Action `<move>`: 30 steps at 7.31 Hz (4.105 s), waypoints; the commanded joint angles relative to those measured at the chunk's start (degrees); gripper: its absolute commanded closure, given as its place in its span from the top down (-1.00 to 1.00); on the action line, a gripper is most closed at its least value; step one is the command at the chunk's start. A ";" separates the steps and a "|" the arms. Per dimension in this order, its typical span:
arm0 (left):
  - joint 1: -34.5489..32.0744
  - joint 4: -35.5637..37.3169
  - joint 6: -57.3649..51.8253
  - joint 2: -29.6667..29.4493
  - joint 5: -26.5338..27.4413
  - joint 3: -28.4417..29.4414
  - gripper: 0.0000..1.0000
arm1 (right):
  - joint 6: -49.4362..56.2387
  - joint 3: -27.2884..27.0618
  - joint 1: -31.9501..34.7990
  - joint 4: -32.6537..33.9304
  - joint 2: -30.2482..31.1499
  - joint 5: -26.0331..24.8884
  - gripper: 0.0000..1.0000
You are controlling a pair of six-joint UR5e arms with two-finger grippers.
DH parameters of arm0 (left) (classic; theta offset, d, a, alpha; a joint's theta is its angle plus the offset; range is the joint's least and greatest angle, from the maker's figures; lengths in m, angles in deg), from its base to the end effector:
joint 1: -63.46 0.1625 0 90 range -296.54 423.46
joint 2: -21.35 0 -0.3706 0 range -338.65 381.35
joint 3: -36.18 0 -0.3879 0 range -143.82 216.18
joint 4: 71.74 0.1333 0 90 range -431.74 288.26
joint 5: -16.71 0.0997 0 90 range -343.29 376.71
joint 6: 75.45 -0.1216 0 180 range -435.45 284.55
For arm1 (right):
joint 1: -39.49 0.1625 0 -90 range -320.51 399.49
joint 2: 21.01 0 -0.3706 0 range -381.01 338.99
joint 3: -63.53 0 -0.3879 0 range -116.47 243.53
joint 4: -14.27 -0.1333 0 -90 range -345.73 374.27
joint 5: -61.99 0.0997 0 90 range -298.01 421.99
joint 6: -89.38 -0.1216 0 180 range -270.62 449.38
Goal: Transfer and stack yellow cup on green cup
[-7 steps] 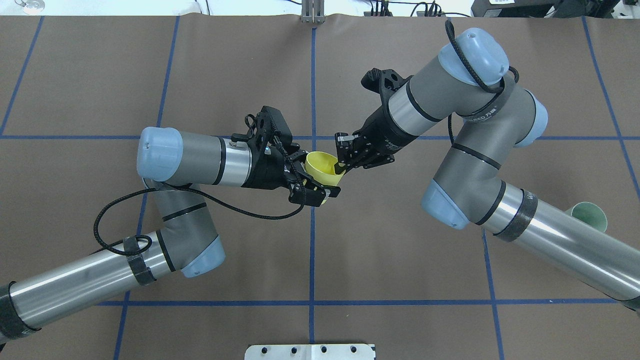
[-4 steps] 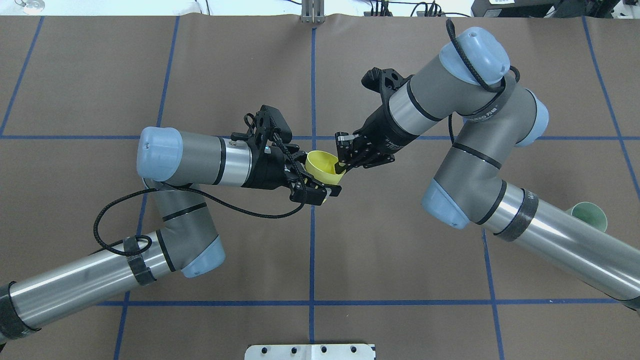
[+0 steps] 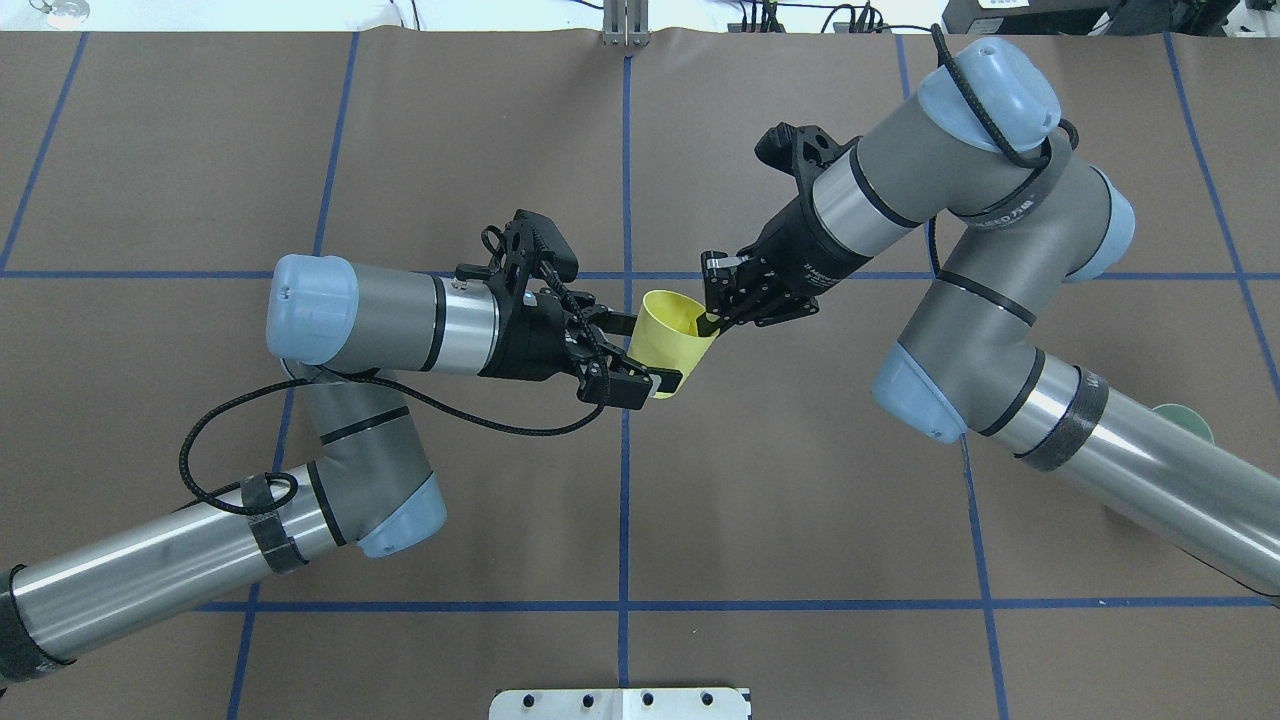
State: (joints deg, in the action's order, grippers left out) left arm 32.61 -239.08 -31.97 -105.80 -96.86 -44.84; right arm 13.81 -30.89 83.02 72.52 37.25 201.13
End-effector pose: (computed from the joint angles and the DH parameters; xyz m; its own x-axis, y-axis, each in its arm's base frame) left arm 0.5116 -0.4042 0.1489 -0.0569 0.8087 -0.5855 0.2624 0.5779 0.7728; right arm -0.4206 -0.4565 0.1863 0.2497 0.0124 0.9682 0.1236 0.9913 -0.0445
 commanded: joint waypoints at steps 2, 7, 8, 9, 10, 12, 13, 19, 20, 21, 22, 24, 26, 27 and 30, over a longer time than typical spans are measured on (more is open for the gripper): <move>0.00 -0.01 0.11 0.41 -0.07 -0.98 0.99 | 0.68 0.03 0.42 -0.06 1.67 0.26 -1.00; -4.10 1.22 2.21 2.68 0.72 -0.72 0.99 | 5.51 -0.41 8.41 0.38 5.72 1.92 -1.00; -6.65 4.18 2.31 3.91 0.90 -0.46 0.99 | 5.86 -0.58 10.07 0.38 5.72 1.66 -1.00; -9.03 7.35 2.48 4.97 3.34 -0.63 0.99 | 9.70 -0.67 12.00 0.46 5.81 1.05 -1.00; -11.31 9.29 2.49 7.07 4.14 -0.54 0.99 | 12.61 -0.67 14.11 0.55 6.33 1.05 -1.00; -17.29 16.92 2.40 8.23 4.33 -0.80 0.99 | 21.63 -0.76 16.85 0.99 8.00 -3.94 -1.00; -18.88 20.70 2.49 8.41 5.55 -0.81 0.99 | 29.08 -0.85 18.25 5.52 8.36 -6.31 -1.00; -26.01 47.57 1.96 7.71 10.39 -1.86 0.99 | 58.95 -12.78 19.84 30.17 22.04 -16.18 -1.00; -28.28 50.50 -2.13 7.79 7.35 -1.69 0.99 | 59.74 -15.06 20.98 30.17 24.94 -15.92 -1.00; -31.52 55.14 -9.74 7.79 4.01 -1.77 0.99 | 62.01 -16.83 22.73 30.17 27.76 -15.66 -1.00; -33.81 57.54 -15.21 7.88 2.58 -1.69 0.99 | 62.73 -18.67 23.44 29.82 30.39 -15.39 -1.00; -34.62 60.73 -16.32 7.79 1.78 -1.86 0.99 | 61.78 -22.71 23.45 29.29 33.66 -15.65 -1.00; -35.50 60.73 -16.32 7.79 -0.76 -1.86 0.99 | 56.97 -24.84 23.45 21.28 38.48 -15.65 -1.00; -35.51 60.73 -16.32 7.79 -0.86 -1.86 0.99 | 52.06 -22.84 23.45 12.07 42.16 -15.39 -1.00; -35.51 60.64 -16.32 7.97 -0.94 -1.86 0.99 | 51.48 -17.90 23.97 3.10 44.40 -8.03 -1.00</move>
State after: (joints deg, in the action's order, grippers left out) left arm -2.88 -178.37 -48.29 -97.96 -97.72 -46.70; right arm 65.65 -49.65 106.62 77.19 81.15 190.33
